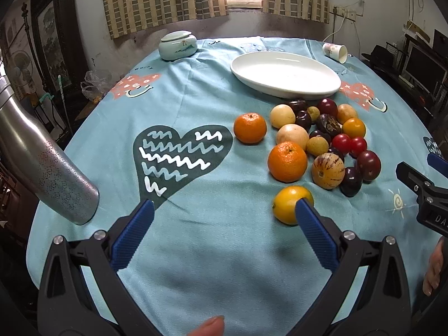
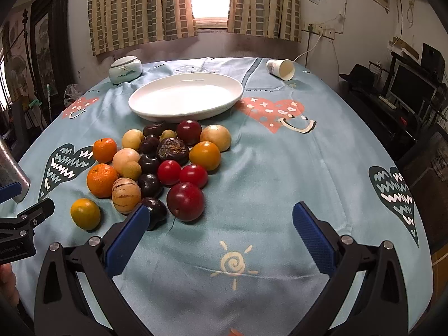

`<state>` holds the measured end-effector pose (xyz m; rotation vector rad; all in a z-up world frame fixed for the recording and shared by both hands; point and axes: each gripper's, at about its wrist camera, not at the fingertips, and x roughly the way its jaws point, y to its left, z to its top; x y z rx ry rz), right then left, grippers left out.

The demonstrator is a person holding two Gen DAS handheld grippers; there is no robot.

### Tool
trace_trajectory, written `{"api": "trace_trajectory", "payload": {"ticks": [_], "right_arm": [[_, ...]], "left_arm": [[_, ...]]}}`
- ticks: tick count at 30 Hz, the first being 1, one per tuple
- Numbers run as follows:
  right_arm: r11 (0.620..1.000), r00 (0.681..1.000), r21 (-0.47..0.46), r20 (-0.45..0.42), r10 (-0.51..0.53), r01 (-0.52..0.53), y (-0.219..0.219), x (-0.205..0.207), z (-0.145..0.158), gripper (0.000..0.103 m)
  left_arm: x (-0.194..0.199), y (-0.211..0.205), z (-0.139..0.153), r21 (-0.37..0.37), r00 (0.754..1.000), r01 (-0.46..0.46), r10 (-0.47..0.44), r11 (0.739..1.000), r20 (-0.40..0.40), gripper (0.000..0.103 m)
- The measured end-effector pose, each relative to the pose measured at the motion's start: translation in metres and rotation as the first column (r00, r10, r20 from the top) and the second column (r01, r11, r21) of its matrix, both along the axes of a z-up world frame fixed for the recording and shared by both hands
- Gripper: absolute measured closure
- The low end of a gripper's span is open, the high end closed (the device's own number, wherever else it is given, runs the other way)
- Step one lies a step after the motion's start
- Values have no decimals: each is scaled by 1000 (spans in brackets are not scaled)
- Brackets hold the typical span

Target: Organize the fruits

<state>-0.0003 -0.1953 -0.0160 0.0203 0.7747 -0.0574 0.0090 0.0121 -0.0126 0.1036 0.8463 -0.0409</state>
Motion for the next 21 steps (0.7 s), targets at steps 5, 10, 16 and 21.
{"api": "trace_trajectory", "payload": {"ticks": [5, 10, 16, 21], "right_arm": [[1000, 1000, 5, -3, -1, 1, 0, 0, -1, 1], [1000, 1000, 4, -4, 0, 0, 0, 0, -1, 1], [1000, 1000, 6, -3, 1, -1, 0, 1, -1, 1], [1000, 1000, 5, -2, 4, -4, 2, -1, -2, 1]], "left_arm": [[3, -1, -3, 1, 1000, -1, 1, 1000, -9, 2], [4, 0, -5, 4, 1000, -6, 6, 1000, -14, 2], [3, 2, -5, 8, 1000, -10, 10, 1000, -11, 2], [3, 2, -4, 5, 1000, -8, 8, 1000, -9, 2]]}}
